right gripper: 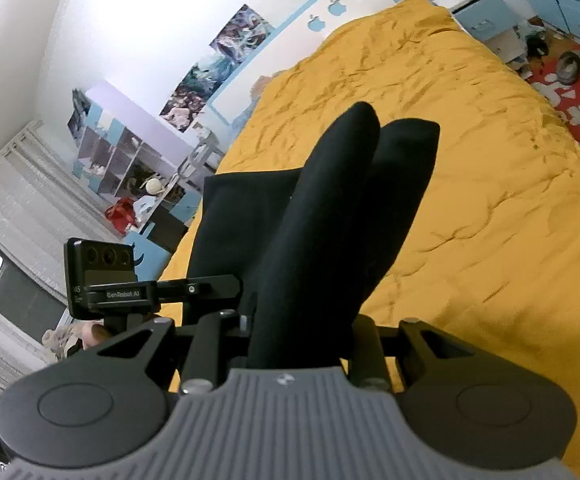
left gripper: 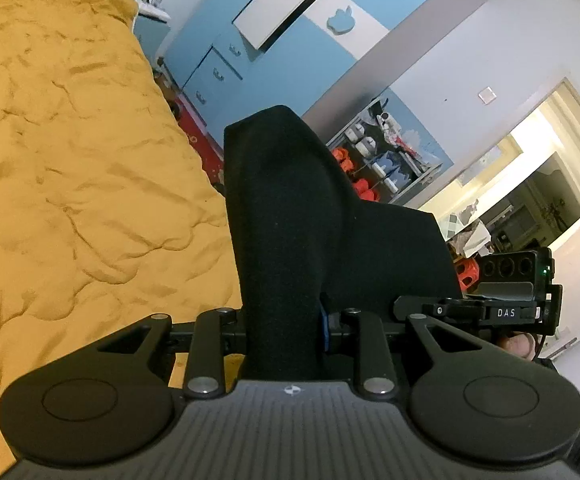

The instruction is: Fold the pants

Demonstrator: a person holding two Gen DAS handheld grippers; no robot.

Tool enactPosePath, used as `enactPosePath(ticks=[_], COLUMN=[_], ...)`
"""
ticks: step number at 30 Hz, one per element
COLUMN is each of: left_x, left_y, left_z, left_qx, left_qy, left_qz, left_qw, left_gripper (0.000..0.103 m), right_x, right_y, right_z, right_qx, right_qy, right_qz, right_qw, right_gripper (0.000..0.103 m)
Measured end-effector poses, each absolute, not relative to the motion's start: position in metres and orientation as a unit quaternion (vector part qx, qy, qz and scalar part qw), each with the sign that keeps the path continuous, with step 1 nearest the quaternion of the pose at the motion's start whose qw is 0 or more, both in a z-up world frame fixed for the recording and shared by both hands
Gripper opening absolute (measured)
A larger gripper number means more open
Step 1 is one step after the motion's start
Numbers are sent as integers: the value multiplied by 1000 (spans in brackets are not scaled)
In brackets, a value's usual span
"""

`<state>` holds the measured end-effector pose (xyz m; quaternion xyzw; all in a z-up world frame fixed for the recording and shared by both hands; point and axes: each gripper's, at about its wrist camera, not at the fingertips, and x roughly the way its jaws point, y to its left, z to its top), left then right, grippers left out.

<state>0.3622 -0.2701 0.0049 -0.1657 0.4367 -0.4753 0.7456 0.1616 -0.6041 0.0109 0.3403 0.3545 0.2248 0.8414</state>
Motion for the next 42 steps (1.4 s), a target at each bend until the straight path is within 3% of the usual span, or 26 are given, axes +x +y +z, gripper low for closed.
enactPosePath(ticks=[22,28,35,42], left_x=[446,448,441,417], left_y=[-342,-336,-329,-310], left_z=[-159,-174,-187,-181], left_qx=[-179,-187,-195,-187], left_qy=[549,550,561,567], left_qz=[-449,-450,-441,-448], left_qw=[682,678,673,665], left_gripper=[30,32,47,48], right_x=[230,229,212,179], right_y=[-669,-674,-675,-671], right_z=[-185,-207,-222,-214], right_qx=[430,447,474,496], right_qy=[424,418,412,406], right_qz=[158,163,157,152], right_qw=[782,774,762,752], right_gripper=[21,22,24,29])
